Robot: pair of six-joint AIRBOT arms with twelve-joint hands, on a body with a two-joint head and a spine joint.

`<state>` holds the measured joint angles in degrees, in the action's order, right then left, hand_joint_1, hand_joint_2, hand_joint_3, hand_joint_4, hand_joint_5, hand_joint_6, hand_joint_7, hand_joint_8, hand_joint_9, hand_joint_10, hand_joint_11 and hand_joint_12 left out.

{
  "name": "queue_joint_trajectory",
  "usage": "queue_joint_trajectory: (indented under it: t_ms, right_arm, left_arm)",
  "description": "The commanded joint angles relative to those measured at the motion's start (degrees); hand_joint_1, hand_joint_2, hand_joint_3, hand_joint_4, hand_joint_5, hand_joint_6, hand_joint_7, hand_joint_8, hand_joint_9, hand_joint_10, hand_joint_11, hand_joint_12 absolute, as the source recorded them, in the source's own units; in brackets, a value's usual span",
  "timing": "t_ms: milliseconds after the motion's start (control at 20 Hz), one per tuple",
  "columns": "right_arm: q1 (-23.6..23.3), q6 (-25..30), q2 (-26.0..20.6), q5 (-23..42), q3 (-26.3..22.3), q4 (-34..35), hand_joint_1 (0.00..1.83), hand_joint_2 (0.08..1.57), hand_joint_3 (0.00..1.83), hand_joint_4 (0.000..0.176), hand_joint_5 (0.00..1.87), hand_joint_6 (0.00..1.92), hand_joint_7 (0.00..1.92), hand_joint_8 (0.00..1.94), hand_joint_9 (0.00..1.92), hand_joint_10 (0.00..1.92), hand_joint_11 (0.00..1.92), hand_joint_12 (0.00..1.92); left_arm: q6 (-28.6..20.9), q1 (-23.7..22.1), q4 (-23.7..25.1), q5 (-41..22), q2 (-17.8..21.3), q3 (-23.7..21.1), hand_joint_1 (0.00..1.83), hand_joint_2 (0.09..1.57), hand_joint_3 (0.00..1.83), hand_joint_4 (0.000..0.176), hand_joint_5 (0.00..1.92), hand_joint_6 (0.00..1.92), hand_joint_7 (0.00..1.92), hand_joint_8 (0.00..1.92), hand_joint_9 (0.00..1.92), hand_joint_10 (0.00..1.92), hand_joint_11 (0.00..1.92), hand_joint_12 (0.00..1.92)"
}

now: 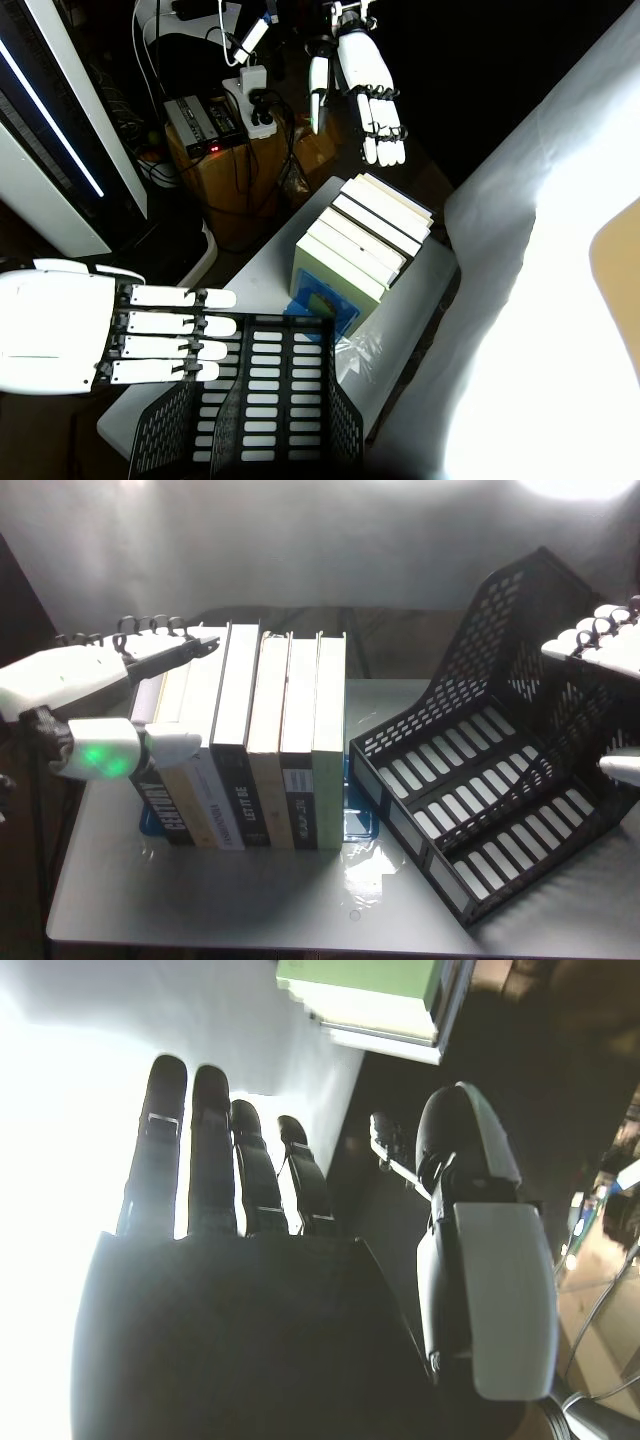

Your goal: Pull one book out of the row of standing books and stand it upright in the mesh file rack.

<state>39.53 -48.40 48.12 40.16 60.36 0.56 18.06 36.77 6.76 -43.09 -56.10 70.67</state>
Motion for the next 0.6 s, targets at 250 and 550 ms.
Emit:
queue_joint_trajectory:
  t_ms: [250, 550]
  right_arm:
    - [-0.65, -0.16, -0.21, 4.65, 0.94, 0.43, 0.49, 1.30, 0.00, 0.000, 0.00, 0.00, 0.00, 0.00, 0.00, 0.00, 0.00, 0.00]
    - [-0.65, -0.15, 0.82, 4.53, 1.54, 0.61, 0.47, 1.32, 0.00, 0.000, 0.00, 0.00, 0.00, 0.00, 0.00, 0.00, 0.00, 0.00]
  left_arm:
    - [-0.22, -5.00, 4.60, 1.05, -0.92, 1.48, 0.01, 1.26, 0.00, 0.076, 0.05, 0.02, 0.00, 0.00, 0.00, 0.00, 0.00, 0.00]
    - [-0.22, -11.13, 12.62, 11.86, -4.47, 4.62, 0.00, 1.18, 0.00, 0.107, 0.35, 0.04, 0.00, 0.00, 0.00, 0.00, 0.00, 0.00]
